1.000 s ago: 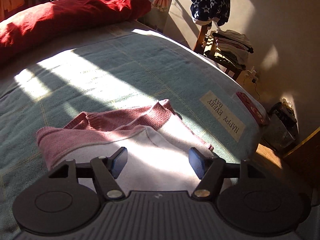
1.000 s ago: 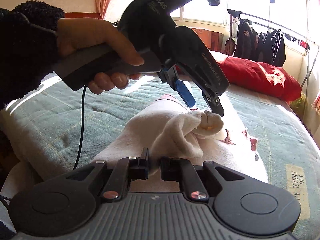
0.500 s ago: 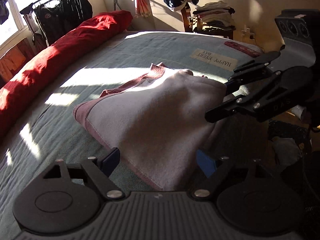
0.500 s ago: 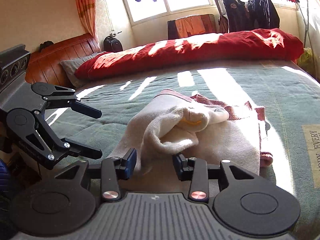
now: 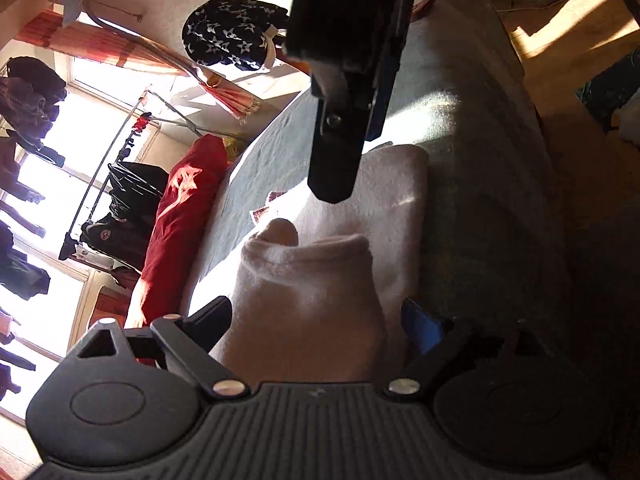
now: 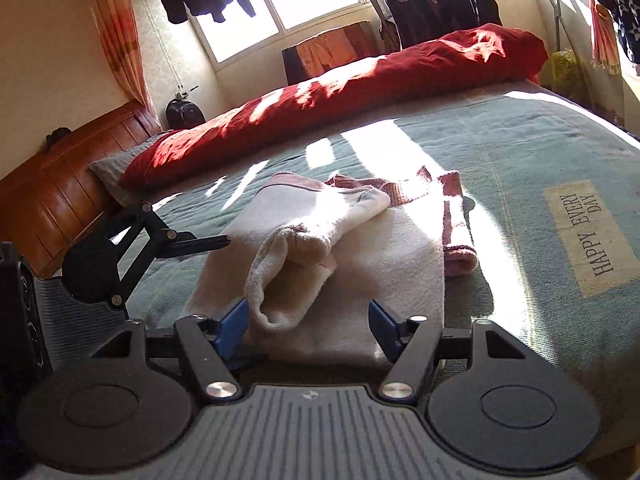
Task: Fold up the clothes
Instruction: 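Open both grippers and release the folded sweater edge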
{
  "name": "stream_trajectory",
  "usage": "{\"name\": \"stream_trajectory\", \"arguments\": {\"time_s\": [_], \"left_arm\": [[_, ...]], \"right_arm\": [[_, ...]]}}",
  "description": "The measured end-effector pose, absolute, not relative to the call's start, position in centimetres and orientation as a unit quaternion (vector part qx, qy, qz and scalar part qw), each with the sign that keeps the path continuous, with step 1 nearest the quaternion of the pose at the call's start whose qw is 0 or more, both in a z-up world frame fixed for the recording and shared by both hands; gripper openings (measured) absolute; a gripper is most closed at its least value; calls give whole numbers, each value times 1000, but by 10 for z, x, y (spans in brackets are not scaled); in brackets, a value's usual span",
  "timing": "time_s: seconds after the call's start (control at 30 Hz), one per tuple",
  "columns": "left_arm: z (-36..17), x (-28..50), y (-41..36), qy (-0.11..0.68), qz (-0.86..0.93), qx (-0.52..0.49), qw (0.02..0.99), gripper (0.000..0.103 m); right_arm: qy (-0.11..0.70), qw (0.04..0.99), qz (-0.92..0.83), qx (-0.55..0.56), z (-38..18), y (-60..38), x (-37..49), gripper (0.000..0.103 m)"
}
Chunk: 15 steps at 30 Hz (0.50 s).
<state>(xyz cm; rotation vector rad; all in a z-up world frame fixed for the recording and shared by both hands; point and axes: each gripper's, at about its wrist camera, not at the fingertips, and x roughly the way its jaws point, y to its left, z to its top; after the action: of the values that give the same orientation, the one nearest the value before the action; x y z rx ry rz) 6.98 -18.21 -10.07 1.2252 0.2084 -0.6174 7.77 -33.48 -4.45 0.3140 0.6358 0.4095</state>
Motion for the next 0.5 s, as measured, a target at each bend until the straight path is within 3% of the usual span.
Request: {"name": "stream_trajectory", "arguments": {"time_s": [0.17,0.5], "left_arm": [[-105,80,-196,90,-274,557,779,92],[-67,107,-179,120,-248,501,820,87]], "right_arm": [[308,918,187,166,-47,-345,75,71],[321,886,227,246,-55,-357,93,90]]}}
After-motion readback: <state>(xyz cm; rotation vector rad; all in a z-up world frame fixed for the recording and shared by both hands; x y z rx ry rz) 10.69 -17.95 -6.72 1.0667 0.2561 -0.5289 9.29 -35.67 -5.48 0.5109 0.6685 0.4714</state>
